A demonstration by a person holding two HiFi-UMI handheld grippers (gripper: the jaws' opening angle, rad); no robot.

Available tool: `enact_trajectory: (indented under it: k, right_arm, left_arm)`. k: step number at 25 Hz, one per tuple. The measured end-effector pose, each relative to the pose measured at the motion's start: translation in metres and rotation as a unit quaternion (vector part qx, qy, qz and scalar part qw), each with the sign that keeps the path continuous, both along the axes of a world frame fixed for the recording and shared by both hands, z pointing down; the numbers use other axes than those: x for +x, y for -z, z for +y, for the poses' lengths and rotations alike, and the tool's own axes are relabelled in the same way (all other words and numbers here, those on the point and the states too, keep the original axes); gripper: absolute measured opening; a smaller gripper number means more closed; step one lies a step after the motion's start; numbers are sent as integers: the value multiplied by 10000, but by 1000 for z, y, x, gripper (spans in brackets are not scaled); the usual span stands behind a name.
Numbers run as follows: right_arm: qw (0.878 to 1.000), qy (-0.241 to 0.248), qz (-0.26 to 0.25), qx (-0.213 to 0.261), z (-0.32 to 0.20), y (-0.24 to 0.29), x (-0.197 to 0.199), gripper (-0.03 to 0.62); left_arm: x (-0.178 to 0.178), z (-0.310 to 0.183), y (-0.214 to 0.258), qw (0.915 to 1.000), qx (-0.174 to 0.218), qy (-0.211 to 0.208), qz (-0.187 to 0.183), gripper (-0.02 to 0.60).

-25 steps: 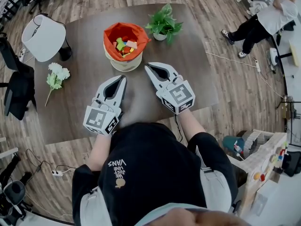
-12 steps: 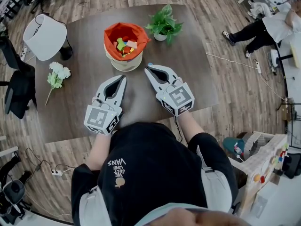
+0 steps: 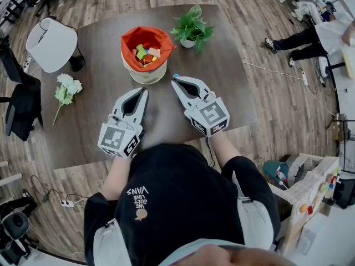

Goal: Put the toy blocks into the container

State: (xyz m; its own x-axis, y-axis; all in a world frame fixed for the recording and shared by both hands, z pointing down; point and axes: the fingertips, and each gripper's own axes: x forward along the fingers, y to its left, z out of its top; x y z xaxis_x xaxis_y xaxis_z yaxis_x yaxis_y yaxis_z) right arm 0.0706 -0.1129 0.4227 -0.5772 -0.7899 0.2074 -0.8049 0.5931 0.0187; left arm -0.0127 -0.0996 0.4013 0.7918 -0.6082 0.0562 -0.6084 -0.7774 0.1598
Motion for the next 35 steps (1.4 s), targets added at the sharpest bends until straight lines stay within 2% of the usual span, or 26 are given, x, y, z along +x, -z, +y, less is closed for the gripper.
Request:
enact_trajectory:
  k: [18,35]
  right_arm:
    - [9990,-437,100,74,-13,-3,42,17]
    - [9982,-390,120,-441,-56,-62,53,20]
  left_arm:
    - [22,-4,-5,9997,-83,-234,37,11]
    - [33,-13,-10,9996,-160,-208,-58,11]
